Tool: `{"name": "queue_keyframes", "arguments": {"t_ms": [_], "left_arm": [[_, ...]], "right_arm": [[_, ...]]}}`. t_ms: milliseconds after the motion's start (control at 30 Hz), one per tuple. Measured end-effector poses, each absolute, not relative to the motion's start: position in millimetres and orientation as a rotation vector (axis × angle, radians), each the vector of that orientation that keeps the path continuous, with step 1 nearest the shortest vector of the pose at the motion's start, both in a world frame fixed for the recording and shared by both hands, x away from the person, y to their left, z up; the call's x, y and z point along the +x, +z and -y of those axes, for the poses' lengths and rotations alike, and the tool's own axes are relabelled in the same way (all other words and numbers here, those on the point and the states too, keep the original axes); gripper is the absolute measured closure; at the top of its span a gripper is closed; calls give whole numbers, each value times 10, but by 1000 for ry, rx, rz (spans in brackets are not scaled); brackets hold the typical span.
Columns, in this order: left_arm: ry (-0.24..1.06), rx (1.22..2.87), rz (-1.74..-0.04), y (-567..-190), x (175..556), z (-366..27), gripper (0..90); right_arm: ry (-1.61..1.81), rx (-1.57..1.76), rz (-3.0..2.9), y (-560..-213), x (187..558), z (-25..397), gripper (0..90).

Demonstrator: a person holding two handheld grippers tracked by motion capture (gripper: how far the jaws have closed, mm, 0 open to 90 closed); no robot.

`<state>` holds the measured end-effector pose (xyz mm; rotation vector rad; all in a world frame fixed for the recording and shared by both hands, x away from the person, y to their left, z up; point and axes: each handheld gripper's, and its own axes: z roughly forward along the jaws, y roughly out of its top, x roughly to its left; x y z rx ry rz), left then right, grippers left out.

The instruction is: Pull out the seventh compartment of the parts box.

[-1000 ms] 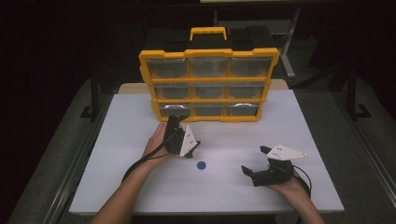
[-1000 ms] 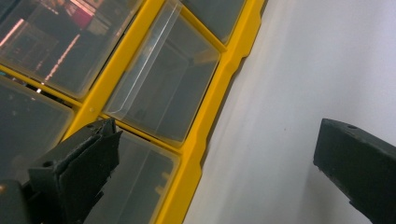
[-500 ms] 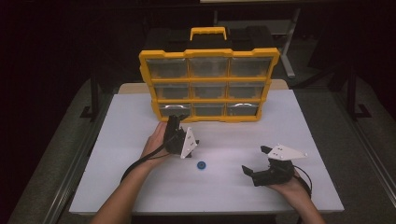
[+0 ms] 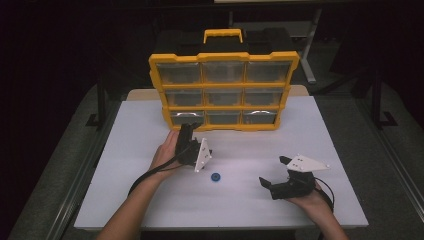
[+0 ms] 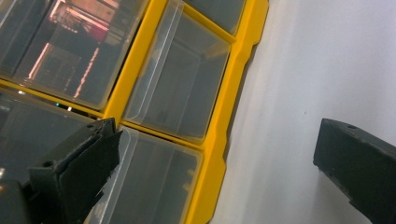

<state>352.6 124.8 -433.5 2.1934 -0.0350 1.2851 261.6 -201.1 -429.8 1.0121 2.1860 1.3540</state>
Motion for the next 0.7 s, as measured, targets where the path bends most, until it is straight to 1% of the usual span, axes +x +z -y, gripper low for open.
{"name": "queue_keyframes", "arguments": {"t_ms": [300, 700], "left_arm": [[1313, 2187, 65, -4352, 3518, -1236, 0], [1383, 2206, 129, -4363, 3496, -1218, 0]], "right_arm": [[1352, 1011, -2184, -4298, 2615, 2011, 0], [1352, 1012, -2183, -4296, 2612, 2011, 0]]}}
